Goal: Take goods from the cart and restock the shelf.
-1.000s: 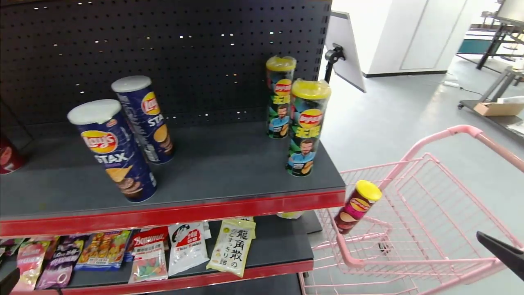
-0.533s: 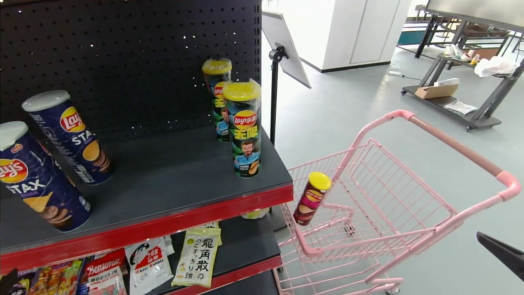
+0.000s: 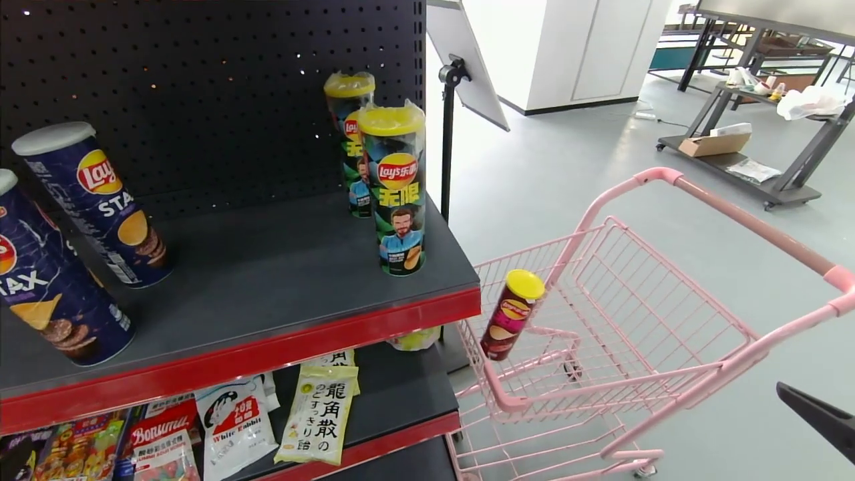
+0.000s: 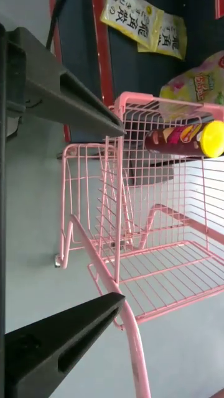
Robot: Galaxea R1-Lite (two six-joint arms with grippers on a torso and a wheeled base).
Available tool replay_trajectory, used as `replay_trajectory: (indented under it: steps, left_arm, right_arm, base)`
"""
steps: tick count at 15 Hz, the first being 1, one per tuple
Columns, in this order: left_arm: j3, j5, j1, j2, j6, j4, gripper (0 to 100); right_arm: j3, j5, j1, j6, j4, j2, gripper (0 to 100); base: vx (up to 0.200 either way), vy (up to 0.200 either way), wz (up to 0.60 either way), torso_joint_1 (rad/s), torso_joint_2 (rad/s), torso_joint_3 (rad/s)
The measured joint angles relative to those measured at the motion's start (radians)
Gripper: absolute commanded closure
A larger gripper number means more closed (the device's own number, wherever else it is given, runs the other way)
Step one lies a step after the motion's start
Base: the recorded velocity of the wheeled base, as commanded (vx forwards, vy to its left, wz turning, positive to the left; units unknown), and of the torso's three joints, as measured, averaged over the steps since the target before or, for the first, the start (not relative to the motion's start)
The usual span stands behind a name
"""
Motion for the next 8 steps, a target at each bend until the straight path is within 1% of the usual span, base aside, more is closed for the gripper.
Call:
replay_trajectory:
  steps: [3, 8]
  left_arm:
    - [-0.001, 0.0, 0.0, -0.001, 0.0, -0.001, 0]
    - [-0.005, 0.0, 0.0, -0.006, 0.002, -0.002, 0]
  right_arm:
    - [0.003, 0.0, 0.001, 0.0, 0.0, 0.0, 0]
    - [0.004, 0.0, 0.0, 0.0, -0.003, 0.016, 0]
  base:
    - [0.0, 0.0, 0.0, -0.162, 0.41, 0.243]
    - [0.0, 0.0, 0.0, -0.2, 0.54, 0.33]
